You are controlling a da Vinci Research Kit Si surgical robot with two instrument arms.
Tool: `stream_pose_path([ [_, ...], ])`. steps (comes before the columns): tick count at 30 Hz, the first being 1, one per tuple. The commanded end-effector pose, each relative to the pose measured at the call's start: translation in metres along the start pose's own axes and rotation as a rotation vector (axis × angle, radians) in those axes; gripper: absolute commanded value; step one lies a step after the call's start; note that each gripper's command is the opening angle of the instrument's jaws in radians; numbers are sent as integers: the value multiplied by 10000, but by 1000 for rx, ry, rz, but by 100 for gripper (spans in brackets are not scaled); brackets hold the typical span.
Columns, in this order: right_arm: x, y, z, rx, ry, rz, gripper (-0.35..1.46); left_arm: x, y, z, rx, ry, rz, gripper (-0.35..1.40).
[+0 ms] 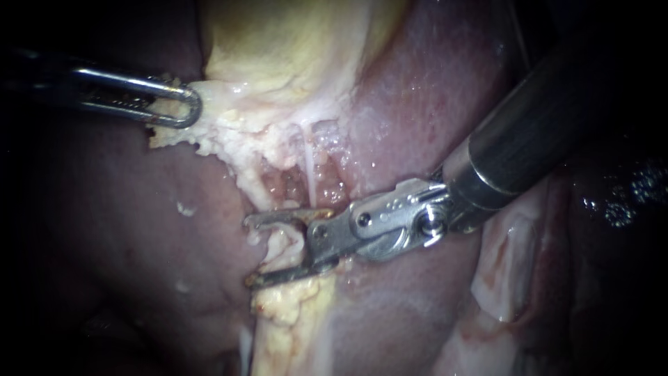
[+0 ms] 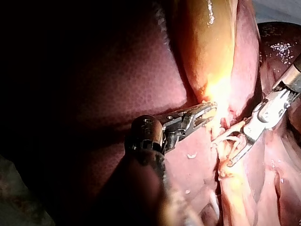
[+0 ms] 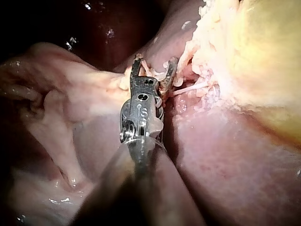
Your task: Clipping second clip left tube
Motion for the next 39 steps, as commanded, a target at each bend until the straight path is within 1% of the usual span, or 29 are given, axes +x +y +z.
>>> stream_pose_path([
  [1, 0, 0, 0, 0, 0, 0, 48, 0, 0, 0, 0, 0, 0, -35],
  [4, 1, -2, 0, 0, 6, 5, 49, 0, 0, 0, 0, 0, 0, -35],
  [8, 7, -9, -2, 3, 46, 35, 50, 0, 0, 0, 0, 0, 0, -35],
  [11, 13, -15, -7, 28, 81, 66, 50, 0, 0, 0, 0, 0, 0, -35],
  [14, 24, -21, -18, 81, 125, 96, 50, 0, 0, 0, 0, 0, 0, -35],
  [17, 32, -23, -33, 100, 161, 132, 50, 0, 0, -1, 0, 0, 0, -35],
  [20, 34, -24, -47, 116, 185, 148, 50, 0, 0, -1, 0, 0, 0, -35],
  [22, 34, -24, -55, 123, 200, 165, 50, 0, 0, -1, -1, 0, 0, -35],
  [26, 28, -24, -68, 141, 207, 174, 50, 0, 0, -1, -1, 0, 0, -35],
  [29, 21, -23, -75, 153, 216, 183, 50, 0, 0, -2, -1, 0, 0, -35],
  [34, 6, -10, -82, 163, 238, 215, 50, 0, 0, -2, -1, 0, 0, -35],
  [39, -8, 2, -81, 175, 256, 231, 50, 0, 0, -2, -1, 0, 0, -35],
])
